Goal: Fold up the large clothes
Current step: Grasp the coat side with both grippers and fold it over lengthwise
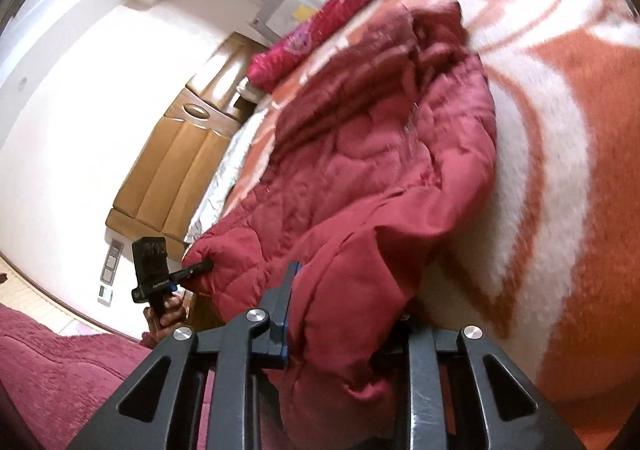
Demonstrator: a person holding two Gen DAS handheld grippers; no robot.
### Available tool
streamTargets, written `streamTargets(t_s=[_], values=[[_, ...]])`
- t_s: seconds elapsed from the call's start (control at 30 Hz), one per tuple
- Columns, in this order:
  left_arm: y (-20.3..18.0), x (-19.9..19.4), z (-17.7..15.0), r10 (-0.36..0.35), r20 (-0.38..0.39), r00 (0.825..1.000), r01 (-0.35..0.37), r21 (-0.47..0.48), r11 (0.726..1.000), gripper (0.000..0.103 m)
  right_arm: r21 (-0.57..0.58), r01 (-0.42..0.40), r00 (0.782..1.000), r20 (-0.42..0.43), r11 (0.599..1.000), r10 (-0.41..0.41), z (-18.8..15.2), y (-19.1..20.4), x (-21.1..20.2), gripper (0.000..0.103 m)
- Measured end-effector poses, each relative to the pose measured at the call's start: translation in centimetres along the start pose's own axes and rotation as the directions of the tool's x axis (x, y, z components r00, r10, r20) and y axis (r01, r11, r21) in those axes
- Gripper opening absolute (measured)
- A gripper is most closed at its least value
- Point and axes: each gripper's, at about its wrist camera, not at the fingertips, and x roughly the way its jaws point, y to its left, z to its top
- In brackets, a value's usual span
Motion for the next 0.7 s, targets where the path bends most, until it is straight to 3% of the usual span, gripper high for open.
streamTargets(t_s=[0.3,0.7], values=[[-0.5,-1.2,3.1,-0.001,0.099,0.995,-0.001,0.023,1.0,0.018,-0.053,-0.007,0.994,0.106,0.999,0.012,3.7,1.8,-0.8,0.024],[-1.5,-1.1,10.0,0.006,0.24,0.971,-0.02,0.054,0.998,0.018,-0.106,0.01,0.977,0.213,0.994,0.013,10.1,3.5,-0.5,0.024]])
